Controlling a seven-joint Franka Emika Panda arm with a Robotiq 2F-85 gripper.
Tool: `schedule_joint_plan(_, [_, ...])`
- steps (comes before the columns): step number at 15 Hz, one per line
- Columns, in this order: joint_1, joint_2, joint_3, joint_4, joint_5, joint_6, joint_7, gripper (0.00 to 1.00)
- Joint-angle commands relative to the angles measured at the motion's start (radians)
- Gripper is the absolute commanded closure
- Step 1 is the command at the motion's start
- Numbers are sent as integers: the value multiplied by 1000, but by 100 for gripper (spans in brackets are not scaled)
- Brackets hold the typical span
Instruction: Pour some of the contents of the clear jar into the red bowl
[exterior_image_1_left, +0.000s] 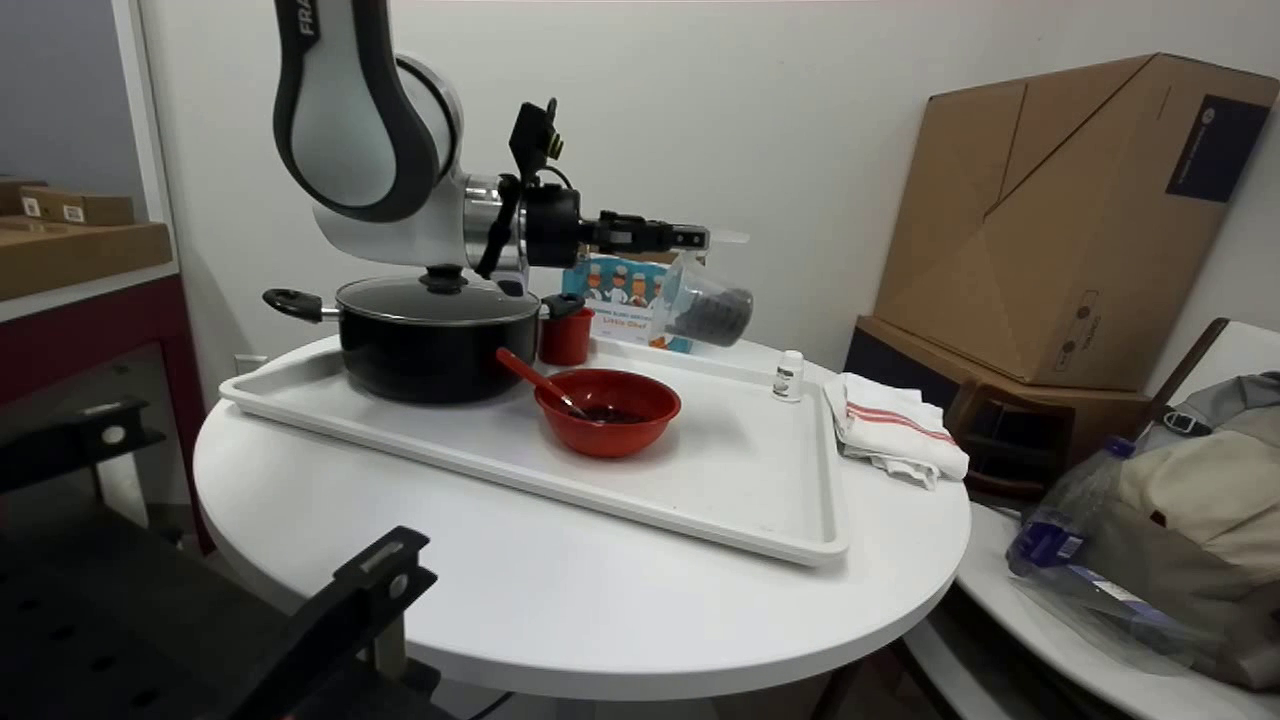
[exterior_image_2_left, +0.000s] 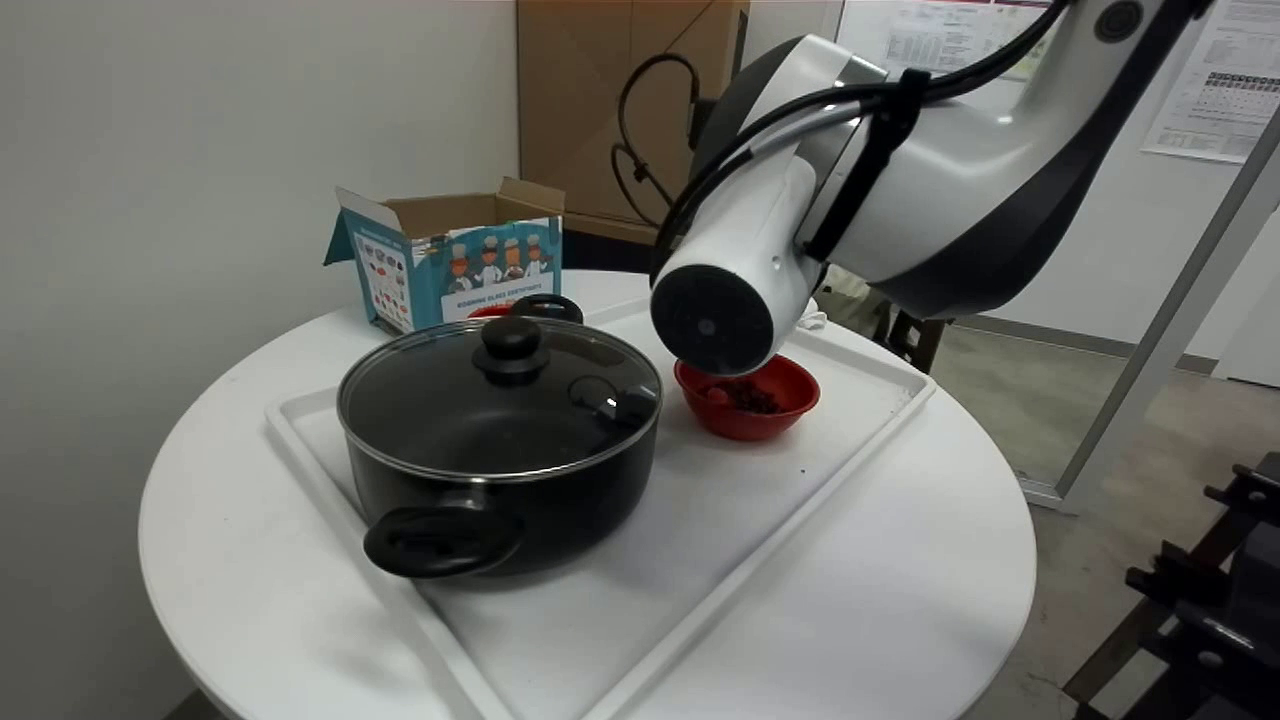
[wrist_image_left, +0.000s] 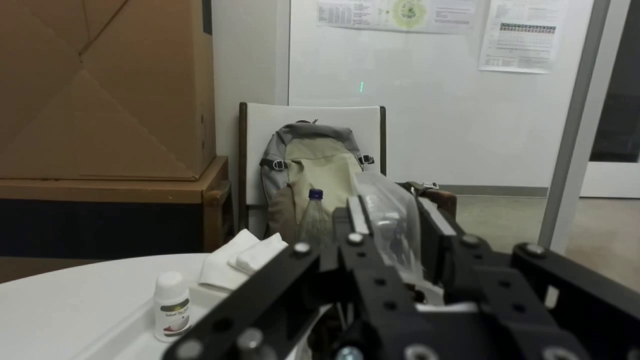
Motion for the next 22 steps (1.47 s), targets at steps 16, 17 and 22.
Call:
schedule_joint_plan(16, [15,66,3,5,-170,-200,36,88])
schedule_joint_plan(17, [15,68,3,5,-171,-205,36,88])
schedule_joint_plan(22, [17,77,3,7,-177,-233,34,88])
